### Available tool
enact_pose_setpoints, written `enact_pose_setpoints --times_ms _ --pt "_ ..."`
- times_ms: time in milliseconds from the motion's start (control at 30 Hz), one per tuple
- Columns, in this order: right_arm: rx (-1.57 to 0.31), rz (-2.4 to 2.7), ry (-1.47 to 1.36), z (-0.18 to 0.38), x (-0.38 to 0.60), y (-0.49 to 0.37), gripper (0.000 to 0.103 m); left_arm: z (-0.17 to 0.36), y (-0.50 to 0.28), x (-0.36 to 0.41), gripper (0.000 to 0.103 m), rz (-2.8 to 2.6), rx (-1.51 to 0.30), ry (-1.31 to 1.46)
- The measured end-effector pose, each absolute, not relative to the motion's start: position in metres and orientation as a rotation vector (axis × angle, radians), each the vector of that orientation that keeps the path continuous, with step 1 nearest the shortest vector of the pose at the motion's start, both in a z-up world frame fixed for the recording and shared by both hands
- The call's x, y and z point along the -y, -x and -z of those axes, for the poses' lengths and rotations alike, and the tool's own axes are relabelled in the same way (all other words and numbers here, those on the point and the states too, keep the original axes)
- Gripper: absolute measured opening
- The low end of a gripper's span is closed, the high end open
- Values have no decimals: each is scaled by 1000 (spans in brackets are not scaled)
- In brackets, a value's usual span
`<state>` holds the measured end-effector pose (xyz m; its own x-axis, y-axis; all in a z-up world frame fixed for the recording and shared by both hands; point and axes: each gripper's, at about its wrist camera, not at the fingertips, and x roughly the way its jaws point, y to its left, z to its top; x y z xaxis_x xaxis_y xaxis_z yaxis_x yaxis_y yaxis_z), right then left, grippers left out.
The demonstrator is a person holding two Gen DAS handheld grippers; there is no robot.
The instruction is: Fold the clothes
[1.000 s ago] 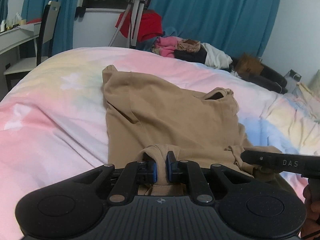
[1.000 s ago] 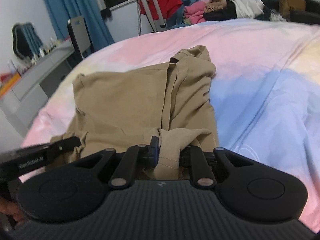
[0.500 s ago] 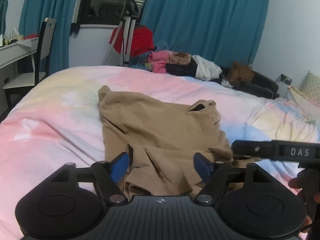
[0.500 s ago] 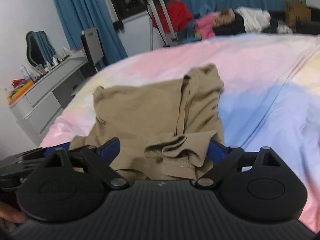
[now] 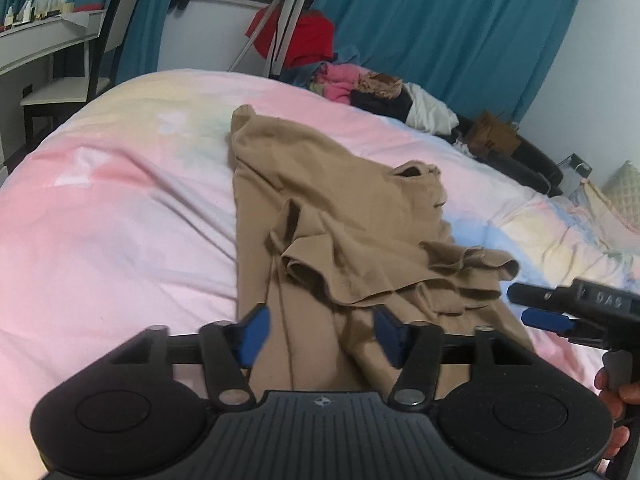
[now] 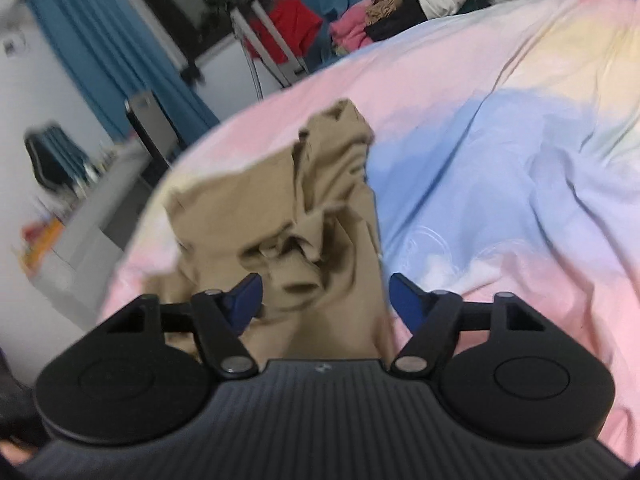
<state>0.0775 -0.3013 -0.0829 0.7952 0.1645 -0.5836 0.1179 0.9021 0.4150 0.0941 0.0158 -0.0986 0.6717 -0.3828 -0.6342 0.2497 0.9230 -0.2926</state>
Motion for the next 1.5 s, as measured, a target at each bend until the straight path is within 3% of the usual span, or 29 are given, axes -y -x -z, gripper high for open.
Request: enact_pose_setpoints --times_ms 100,167,233,333,433,767,867,933,1033,1133,1433,1500 --pt "-685 -28 -448 90 300 -79 73 107 -98 -15 37 354 -778 187" --pt "-704 -29 -444 95 299 -80 63 111 -99 -15 18 340 -782 181" --pt "-723 -30 -440 100 299 -80 41 110 -97 -16 5 339 -769 185" --pt "-751 -32 -434 107 297 -82 20 103 -93 -20 4 336 -743 202" --pt "-736 -16 -423 103 299 -76 11 95 -86 -27 3 333 -726 228" --pt "-752 22 -421 107 308 -77 8 99 -81 -31 5 280 -772 216" --pt "-744 25 -453 104 312 -74 8 92 -75 -34 12 282 -772 242" --pt "-735 30 -471 100 313 -71 9 85 -66 -38 39 277 -773 274" --pt "-690 35 -452 88 310 -64 9 74 -47 -41 65 288 -772 334" --pt "-641 33 -425 75 305 -58 10 75 -31 -36 80 322 -803 382" --pt "-570 62 -347 53 294 -46 15 124 -53 -31 80 316 -985 661" --pt "-574 49 -373 52 297 -48 48 134 -58 -33 79 297 -990 720"
